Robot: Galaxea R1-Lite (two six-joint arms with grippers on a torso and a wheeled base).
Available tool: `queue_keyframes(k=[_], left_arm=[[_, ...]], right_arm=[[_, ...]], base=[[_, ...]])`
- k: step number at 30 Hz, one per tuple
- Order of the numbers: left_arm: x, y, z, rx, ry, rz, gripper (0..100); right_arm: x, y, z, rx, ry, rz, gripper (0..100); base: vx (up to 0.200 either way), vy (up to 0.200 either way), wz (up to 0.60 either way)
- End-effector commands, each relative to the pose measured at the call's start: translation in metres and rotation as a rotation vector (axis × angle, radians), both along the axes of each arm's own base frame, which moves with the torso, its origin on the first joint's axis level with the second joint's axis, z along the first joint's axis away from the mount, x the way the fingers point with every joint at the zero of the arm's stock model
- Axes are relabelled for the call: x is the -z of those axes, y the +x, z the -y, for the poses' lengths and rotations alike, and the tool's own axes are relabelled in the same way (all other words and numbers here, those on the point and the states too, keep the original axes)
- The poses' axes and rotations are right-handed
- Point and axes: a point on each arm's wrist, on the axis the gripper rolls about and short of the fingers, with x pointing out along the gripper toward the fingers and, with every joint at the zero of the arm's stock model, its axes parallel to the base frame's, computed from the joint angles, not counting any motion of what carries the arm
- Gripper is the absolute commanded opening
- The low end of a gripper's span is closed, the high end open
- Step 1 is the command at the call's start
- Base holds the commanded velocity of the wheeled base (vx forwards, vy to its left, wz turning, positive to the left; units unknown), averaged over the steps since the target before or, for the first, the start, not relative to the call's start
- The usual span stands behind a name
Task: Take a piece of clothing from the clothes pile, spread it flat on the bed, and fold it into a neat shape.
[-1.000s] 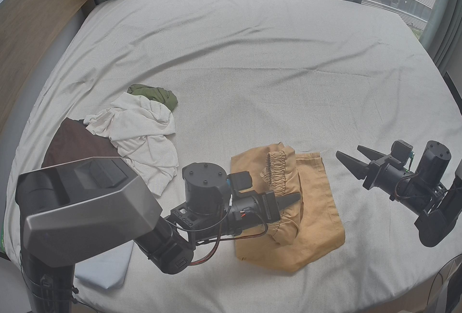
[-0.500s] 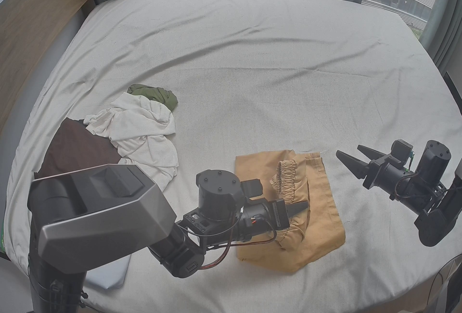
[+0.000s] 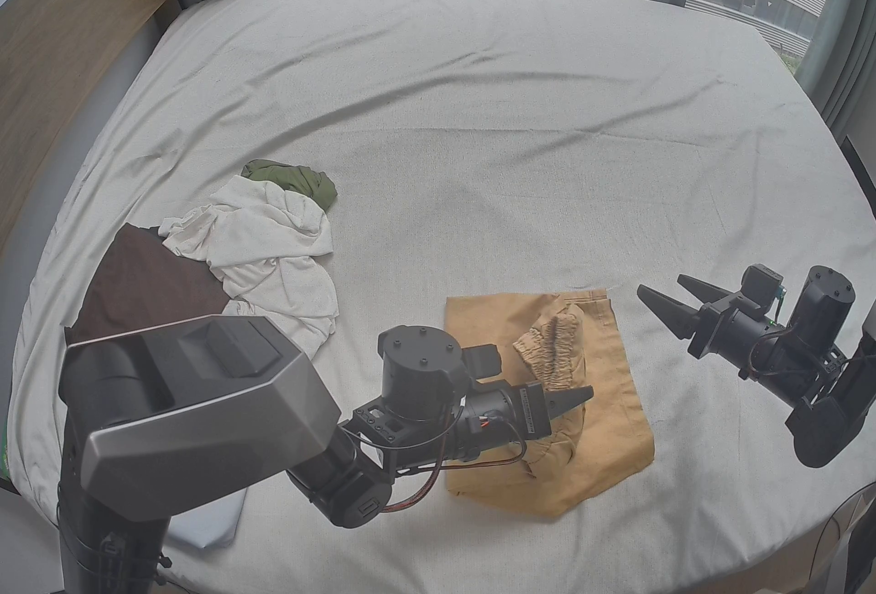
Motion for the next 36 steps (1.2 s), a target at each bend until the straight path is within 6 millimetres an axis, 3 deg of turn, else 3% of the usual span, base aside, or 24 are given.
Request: queue_keyframes(k=[1,9,15,18,25,29,30,34,36], left_arm=[[0.002,0.001,0.0,-0.004,0.004,-0.002,100],[-0.001,0.002,-0.003,-0.058,0.004,0.015,100],[-0.02,0.003,-0.02,-0.121,0.013,0.085,100],[-0.036,-0.004,-0.037,-0.141,0.018,0.111,100],[-0.042,-0.018,-0.066,-0.175,0.028,0.111,100],[-0.052,-0.021,-0.097,-0.242,-0.008,0.156,100],[-0.052,-0.021,-0.097,-0.242,-0.008,0.156,100],[-0.07,-0.029,-0.133,-0.312,-0.004,0.211,100],[-0.072,-0.032,-0.139,-0.318,0.005,0.223,100]], right_arm=[[0.0,0.0,0.0,-0.001,0.0,0.0,100],[0.001,-0.001,0.001,0.001,-0.001,-0.006,100],[0.004,-0.002,0.001,0.002,-0.005,-0.017,100],[0.005,-0.002,0.0,0.001,-0.007,-0.021,100],[0.007,-0.005,-0.001,-0.004,-0.011,-0.035,100],[0.011,-0.009,0.0,-0.006,-0.015,-0.053,100],[0.011,-0.009,0.0,-0.004,-0.016,-0.054,100],[0.012,-0.009,0.0,-0.004,-0.017,-0.06,100],[0.013,-0.009,-0.001,-0.007,-0.016,-0.066,100]], base=[[0.0,0.0,0.0],[0.0,0.0,0.0],[0.0,0.0,0.0],[0.0,0.0,0.0],[0.0,0.0,0.0],[0.0,0.0,0.0],[0.0,0.0,0.0],[0.0,0.0,0.0],[0.0,0.0,0.0]])
